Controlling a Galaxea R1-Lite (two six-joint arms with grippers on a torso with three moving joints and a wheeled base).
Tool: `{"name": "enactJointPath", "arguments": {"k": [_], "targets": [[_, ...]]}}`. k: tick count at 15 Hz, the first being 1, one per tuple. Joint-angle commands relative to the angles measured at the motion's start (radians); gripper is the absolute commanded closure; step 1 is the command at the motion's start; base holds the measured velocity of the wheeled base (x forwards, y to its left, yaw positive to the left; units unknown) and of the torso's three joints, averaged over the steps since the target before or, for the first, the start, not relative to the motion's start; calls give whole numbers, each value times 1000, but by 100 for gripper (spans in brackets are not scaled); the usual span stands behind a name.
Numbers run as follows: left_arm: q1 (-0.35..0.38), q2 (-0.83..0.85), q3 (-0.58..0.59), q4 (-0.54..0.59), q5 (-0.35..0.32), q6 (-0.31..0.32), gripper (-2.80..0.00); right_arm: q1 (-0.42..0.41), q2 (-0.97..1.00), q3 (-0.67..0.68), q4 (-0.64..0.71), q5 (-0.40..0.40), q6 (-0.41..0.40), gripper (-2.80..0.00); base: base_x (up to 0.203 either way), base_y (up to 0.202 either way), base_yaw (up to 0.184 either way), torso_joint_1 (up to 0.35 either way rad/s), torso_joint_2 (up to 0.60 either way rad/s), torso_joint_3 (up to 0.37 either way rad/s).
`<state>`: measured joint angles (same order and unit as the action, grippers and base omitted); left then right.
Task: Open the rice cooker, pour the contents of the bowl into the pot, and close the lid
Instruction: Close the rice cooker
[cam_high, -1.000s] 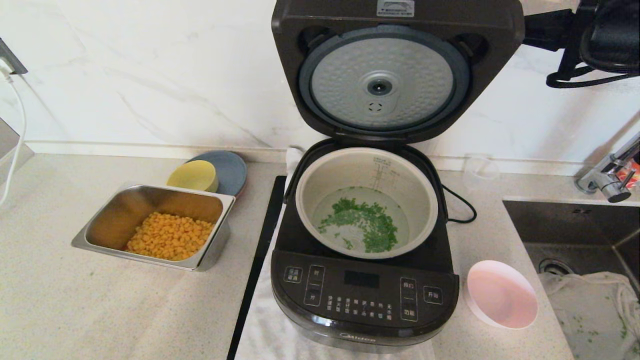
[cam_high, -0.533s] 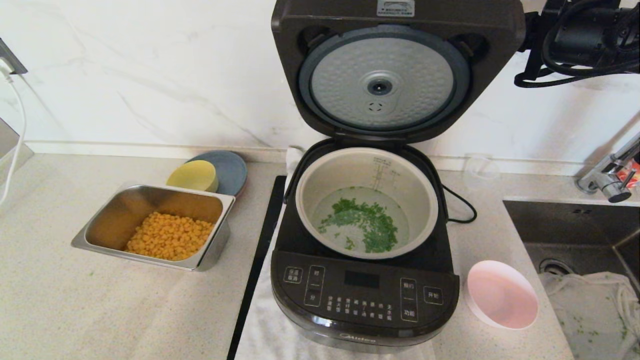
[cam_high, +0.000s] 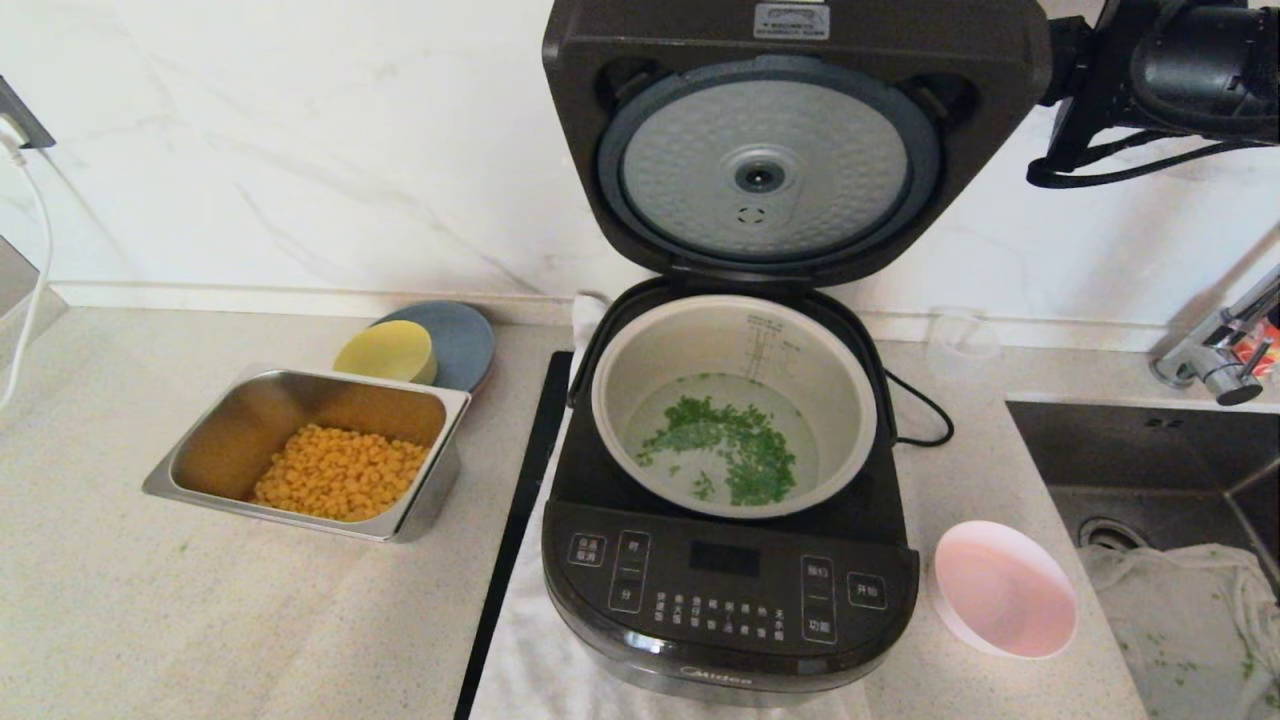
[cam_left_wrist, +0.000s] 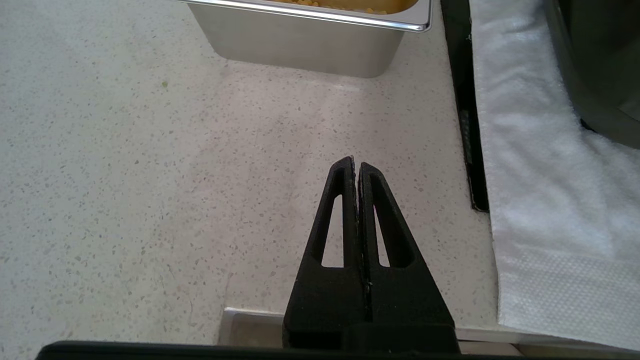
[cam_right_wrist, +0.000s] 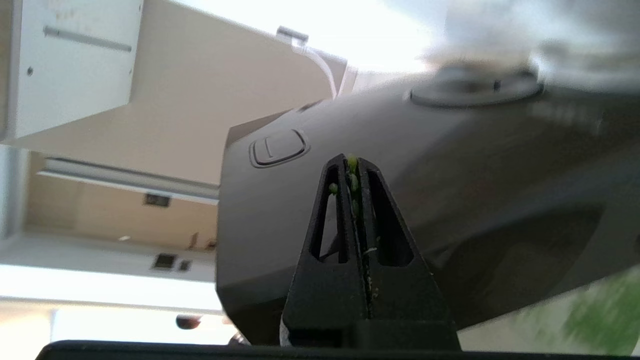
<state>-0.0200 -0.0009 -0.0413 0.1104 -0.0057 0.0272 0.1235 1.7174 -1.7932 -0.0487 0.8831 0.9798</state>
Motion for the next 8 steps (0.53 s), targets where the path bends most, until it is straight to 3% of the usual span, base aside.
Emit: {"name": "enactJointPath", "arguments": {"k": [1, 8], "targets": [[0, -1, 0, 0, 0, 0, 0, 11, -74, 85, 8, 23, 10, 0, 0, 0, 0, 0, 0, 0], [0, -1, 0, 0, 0, 0, 0, 77, -167, 323, 51, 25, 2, 0, 0, 0, 0, 0, 0, 0]]}}
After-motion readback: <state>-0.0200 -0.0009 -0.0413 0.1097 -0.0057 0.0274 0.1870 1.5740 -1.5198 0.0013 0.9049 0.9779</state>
